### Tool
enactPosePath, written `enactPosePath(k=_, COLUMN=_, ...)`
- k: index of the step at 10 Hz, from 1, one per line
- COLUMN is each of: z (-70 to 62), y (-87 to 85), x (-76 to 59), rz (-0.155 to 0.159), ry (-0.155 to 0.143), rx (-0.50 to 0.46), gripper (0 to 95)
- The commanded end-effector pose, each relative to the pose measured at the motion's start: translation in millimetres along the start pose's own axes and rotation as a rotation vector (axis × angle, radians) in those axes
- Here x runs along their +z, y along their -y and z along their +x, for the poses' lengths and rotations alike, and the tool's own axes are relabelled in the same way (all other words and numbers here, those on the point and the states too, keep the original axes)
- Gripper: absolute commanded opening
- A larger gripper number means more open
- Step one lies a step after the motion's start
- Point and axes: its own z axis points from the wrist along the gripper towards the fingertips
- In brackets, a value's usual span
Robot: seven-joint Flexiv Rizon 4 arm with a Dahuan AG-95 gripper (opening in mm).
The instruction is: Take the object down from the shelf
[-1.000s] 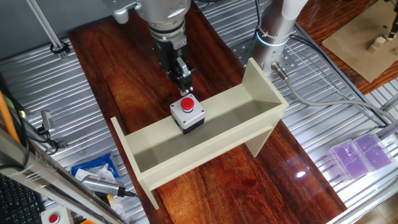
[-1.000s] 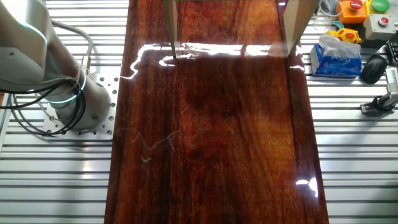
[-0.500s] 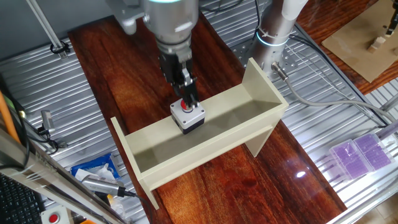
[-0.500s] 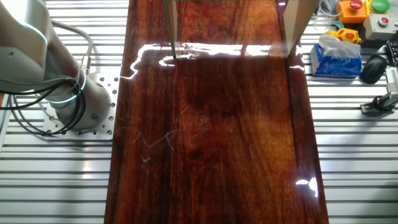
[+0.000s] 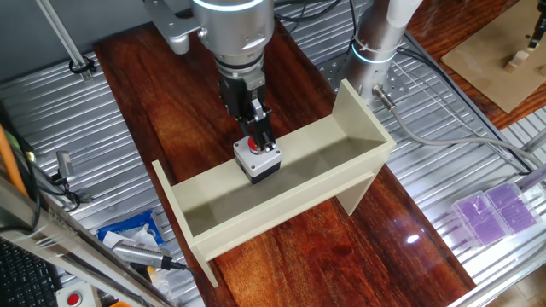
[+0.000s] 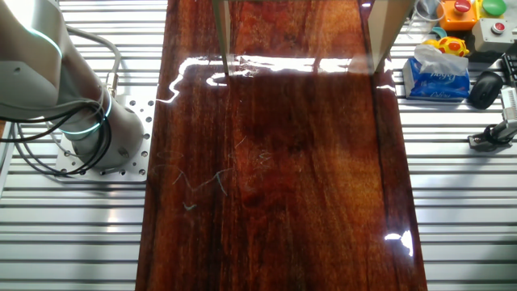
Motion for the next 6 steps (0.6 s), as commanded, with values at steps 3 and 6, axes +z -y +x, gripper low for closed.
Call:
enactPosePath(k=3, z=-1.1, y=-2.0, x=0.7, rz=-0.027, ry=0.005, rx=0.064, gripper=95.0)
enactPosePath(k=6, z=1.0, y=-5.2, x=10.6, rz=-0.023, ry=0.016, rx=0.102, gripper=95.0)
